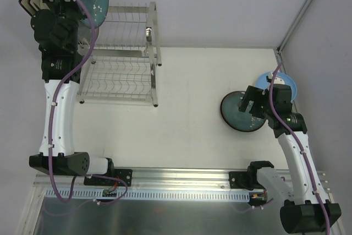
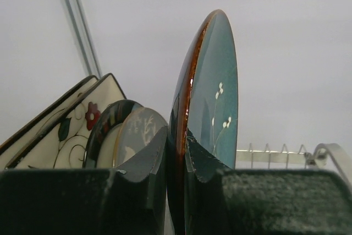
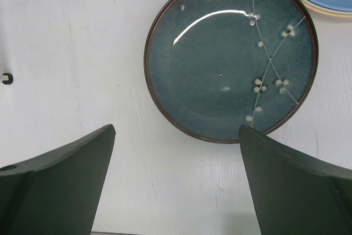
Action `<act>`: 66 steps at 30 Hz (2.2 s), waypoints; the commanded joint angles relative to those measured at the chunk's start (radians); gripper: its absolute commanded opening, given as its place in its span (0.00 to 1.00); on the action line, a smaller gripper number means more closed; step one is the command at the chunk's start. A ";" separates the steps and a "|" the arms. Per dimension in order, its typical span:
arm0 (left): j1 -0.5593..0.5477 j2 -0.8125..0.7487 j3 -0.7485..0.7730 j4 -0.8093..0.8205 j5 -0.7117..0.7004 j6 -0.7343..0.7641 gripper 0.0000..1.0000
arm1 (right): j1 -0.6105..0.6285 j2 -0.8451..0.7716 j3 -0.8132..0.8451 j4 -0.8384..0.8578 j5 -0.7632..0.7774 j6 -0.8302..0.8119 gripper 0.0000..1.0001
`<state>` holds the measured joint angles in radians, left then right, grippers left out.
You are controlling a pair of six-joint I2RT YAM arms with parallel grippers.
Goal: Load the plates into the dish rack
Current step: Insert the plate into the dish rack
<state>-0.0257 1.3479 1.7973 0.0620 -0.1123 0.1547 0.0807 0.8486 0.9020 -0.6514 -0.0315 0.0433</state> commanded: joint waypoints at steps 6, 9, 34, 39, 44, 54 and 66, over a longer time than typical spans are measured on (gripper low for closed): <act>0.050 -0.035 -0.003 0.202 0.030 0.147 0.00 | -0.006 0.012 0.043 0.010 -0.007 -0.023 1.00; 0.058 -0.021 -0.006 0.205 0.029 0.166 0.00 | -0.006 0.014 0.052 0.007 -0.007 -0.028 1.00; 0.089 0.062 -0.105 0.239 0.071 0.237 0.00 | -0.006 0.006 0.052 -0.004 0.018 -0.029 1.00; 0.090 0.053 -0.137 0.239 0.062 0.224 0.09 | -0.007 -0.002 0.049 -0.008 0.016 -0.026 1.00; 0.093 0.051 -0.147 0.234 0.021 0.194 0.00 | -0.007 -0.011 0.048 -0.014 0.016 -0.026 1.00; 0.093 0.019 -0.210 0.275 -0.049 0.121 0.00 | -0.007 -0.025 0.037 -0.021 0.016 -0.029 1.00; 0.095 -0.018 -0.259 0.374 -0.098 0.105 0.00 | -0.007 -0.010 0.038 -0.004 0.019 -0.031 1.00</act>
<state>0.0475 1.3739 1.5261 0.2379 -0.1238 0.2844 0.0807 0.8391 0.9108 -0.6636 -0.0250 0.0319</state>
